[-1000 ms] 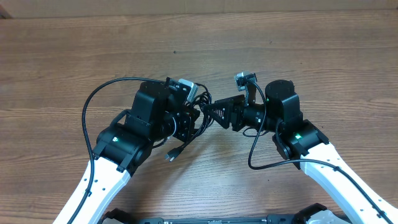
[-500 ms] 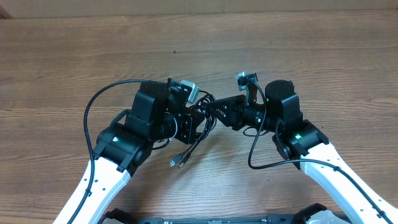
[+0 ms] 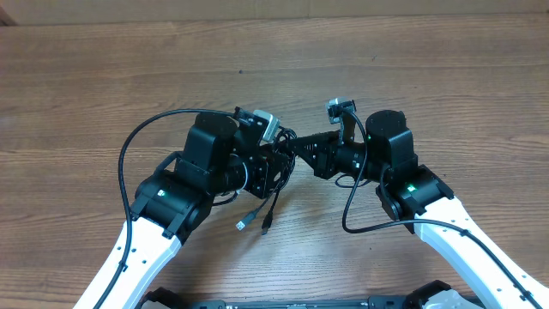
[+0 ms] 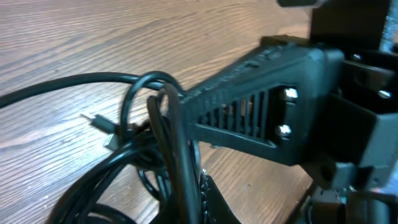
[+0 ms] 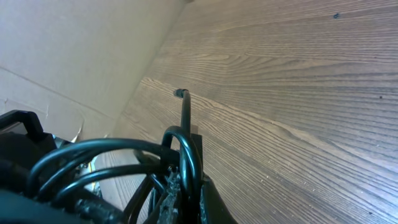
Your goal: Untangle cables
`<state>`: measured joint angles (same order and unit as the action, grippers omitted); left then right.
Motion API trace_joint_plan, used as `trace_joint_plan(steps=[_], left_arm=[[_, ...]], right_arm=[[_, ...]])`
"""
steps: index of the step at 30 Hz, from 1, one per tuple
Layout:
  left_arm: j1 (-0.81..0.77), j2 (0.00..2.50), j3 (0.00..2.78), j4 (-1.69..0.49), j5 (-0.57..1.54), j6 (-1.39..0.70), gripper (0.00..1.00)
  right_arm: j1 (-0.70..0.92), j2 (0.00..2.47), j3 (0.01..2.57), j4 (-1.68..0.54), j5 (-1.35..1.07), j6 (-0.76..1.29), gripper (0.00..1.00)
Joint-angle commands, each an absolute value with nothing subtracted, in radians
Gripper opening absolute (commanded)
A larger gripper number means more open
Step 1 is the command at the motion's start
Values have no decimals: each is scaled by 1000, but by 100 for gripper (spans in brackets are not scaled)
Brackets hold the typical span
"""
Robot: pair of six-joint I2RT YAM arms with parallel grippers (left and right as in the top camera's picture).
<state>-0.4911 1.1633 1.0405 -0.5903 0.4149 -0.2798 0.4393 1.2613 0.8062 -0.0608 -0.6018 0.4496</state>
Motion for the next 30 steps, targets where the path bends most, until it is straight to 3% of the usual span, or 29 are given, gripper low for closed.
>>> trace_joint_plan(steps=[1,13,30], left_arm=[[-490,1156,1063,-575,312,-368,4],[-490,1156,1063,-582,13,-789,4],[-491,1232,1063,-632,-26,-986,4]], right_arm=[[437,1259,825,-63,-598,442,4],[437,1259,825,-69,-630,437,4],[437,1259,825,-1,-701,437,4]])
